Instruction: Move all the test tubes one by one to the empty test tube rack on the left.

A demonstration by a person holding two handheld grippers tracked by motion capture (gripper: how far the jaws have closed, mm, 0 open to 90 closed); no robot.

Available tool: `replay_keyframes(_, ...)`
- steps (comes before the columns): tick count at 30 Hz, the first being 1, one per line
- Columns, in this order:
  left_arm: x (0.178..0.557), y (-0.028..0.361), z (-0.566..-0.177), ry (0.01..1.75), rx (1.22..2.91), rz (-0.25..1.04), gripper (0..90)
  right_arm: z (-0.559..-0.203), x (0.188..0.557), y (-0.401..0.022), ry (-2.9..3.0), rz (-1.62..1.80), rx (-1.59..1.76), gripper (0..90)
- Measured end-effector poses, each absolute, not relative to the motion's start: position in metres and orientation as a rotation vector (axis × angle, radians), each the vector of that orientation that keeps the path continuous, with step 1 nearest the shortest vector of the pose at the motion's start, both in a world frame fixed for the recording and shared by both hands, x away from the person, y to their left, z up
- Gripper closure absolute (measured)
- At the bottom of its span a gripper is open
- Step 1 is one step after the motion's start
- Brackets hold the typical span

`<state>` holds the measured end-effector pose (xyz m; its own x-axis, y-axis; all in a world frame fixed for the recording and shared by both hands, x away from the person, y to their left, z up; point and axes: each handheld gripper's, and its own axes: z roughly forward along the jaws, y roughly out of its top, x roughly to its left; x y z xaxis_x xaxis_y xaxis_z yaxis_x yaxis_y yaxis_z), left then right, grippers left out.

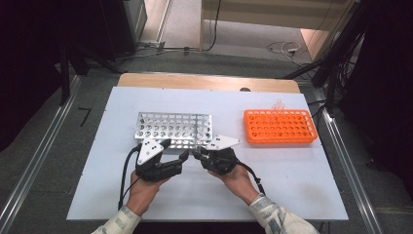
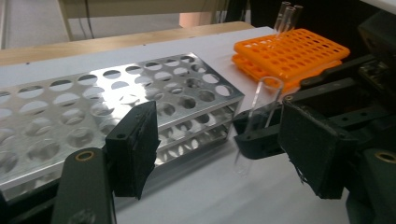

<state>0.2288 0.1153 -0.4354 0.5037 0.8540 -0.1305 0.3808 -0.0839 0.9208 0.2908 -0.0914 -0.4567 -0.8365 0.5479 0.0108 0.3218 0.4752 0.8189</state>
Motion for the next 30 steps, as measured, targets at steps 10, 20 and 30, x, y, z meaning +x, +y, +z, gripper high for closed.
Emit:
replay_keyframes(10, 0.229, 0.105, -0.435, 1.013, 1.692, 0.528, 46.2, -0.453, 0.284, -0.075, 2.492, 1.324, 0.686, 73.3)
replay_keyframes(20, 0.232, 0.104, -0.437, 1.001, 1.702, 0.521, 67.5, -0.452, 0.282, -0.072, 2.502, 1.336, 0.673, 73.3)
replay_keyframes(30, 0.232, 0.101, -0.439, 0.996, 1.722, 0.556, 75.2, -0.454, 0.283, -0.073, 2.513, 1.335, 0.695, 73.3)
